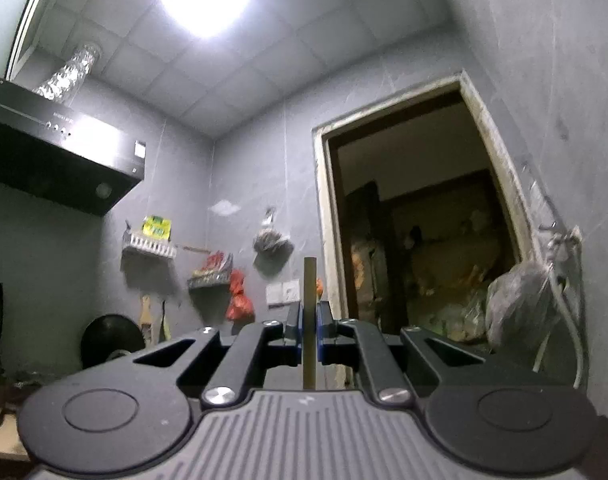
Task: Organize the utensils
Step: 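Raise the chopstick with the right tool above the basket rim, then lower the chopstick into the basket and open the right tool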
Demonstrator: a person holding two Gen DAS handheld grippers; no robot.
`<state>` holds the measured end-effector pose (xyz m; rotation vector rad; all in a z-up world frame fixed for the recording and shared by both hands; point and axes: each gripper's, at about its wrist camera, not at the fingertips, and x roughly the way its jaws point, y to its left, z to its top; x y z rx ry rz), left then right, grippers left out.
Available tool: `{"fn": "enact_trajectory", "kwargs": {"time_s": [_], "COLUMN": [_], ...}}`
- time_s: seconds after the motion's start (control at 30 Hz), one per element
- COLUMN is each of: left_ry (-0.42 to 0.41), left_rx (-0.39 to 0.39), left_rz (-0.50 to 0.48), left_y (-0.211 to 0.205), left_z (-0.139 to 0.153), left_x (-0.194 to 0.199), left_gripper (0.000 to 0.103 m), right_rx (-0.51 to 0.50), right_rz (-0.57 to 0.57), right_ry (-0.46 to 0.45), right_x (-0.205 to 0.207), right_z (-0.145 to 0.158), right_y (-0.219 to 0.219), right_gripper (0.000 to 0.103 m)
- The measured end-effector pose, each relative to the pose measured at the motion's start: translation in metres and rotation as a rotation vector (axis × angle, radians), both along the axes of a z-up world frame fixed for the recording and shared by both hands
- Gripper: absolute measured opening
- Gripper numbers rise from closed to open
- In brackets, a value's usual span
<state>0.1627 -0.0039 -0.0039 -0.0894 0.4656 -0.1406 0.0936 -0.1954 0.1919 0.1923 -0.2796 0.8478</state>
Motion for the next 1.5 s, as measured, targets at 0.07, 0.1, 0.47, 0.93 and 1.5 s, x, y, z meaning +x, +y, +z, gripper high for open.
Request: {"fn": "enact_trajectory", "kwargs": {"time_s": [0.07,0.1,0.47,0.93,1.5], "left_ry": [0.0,0.0,0.0,0.0,0.0], "left_rx": [0.0,0.0,0.0,0.0,0.0], "left_rz": [0.0,0.0,0.0,0.0,0.0], "left_y": [0.0,0.0,0.0,0.0,0.001], "left_z": [0.0,0.0,0.0,0.0,0.0], "left_x": [0.0,0.0,0.0,0.0,0.0], "left_gripper": [0.08,0.08,0.08,0.08,0.08], "right_rx": [-0.021,-0.033,-0.083,-0.115,-0.154], "right_rz": [0.005,0.008,0.031,0.028,0.002], "right_ry": [0.01,0.018,0.105,0.195,0.222], "right_x": [0.002,0.003,0.017,0.03,0.031], "right_z": [-0.005,-0.008,-0.025,-0.043,-0.061], "right_y": [0.004,0.006,0.016,0.016,0.019], "right_gripper": [0.008,0.008,0.008,0.008,0.015]}}
